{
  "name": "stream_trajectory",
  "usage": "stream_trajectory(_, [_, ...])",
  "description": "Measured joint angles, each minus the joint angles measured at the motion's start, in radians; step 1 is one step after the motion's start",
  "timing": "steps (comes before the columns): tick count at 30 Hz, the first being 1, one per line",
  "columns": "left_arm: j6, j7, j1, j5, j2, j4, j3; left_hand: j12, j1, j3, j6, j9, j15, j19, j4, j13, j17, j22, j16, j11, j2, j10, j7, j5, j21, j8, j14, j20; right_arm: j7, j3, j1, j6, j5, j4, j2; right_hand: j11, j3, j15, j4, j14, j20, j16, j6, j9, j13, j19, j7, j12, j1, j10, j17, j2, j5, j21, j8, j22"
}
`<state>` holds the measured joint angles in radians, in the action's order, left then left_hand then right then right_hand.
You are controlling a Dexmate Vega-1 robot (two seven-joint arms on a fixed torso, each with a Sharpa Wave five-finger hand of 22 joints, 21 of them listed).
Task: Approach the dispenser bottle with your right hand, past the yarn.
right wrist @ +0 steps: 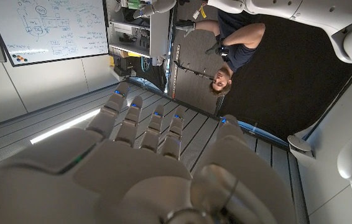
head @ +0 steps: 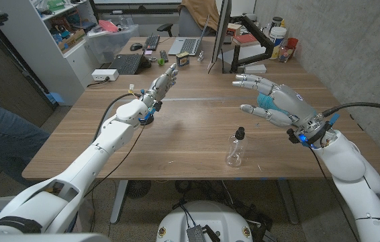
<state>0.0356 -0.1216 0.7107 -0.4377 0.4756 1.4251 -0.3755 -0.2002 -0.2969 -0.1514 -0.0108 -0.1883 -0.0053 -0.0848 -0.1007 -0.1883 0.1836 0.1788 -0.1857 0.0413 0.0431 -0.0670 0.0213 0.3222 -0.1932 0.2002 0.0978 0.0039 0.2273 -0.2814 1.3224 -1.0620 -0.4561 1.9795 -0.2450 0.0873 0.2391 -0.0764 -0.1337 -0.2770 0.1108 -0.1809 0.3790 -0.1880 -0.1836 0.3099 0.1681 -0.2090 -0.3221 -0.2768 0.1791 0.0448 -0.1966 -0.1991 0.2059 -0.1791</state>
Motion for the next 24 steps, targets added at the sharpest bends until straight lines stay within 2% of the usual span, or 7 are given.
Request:
stream_trajectory(10, [0.001, -0.012, -0.006, -0.002, 0.000, -0.013, 0.000, 0.000, 0.000, 0.000, 0.000, 0.000, 0.000, 0.000, 0.000, 0.000, 0.000, 0.000, 0.000, 0.000, 0.000, 0.000, 0.000, 0.000, 0.000, 0.000, 0.000, 0.000, -0.025, -0.018, 0.015, 0.014, -0.114, 0.038, 0.022, 0.005, 0.003, 0.004, -0.003, 0.004, 0.000, 0.000, 0.004, 0.000, 0.000, 0.000, 0.004, 0.000, -0.001, -0.006, 0.000, 0.001, 0.000, 0.000, 0.000, 0.000])
stream_trajectory(24, [0.002, -0.020, -0.006, -0.006, 0.003, -0.016, 0.000, 0.000, 0.000, 0.004, 0.000, 0.000, 0.000, 0.000, -0.004, 0.000, 0.000, 0.000, 0.000, 0.000, 0.000, 0.000, 0.000, 0.000, 0.000, 0.000, 0.000, 0.000, -0.054, -0.024, 0.039, 0.033, -0.187, 0.082, 0.023, 0.005, 0.003, 0.004, -0.003, 0.003, 0.000, 0.000, 0.004, 0.000, 0.000, 0.000, 0.004, 0.000, -0.009, -0.006, 0.000, 0.009, 0.000, 0.000, 0.000, 0.000])
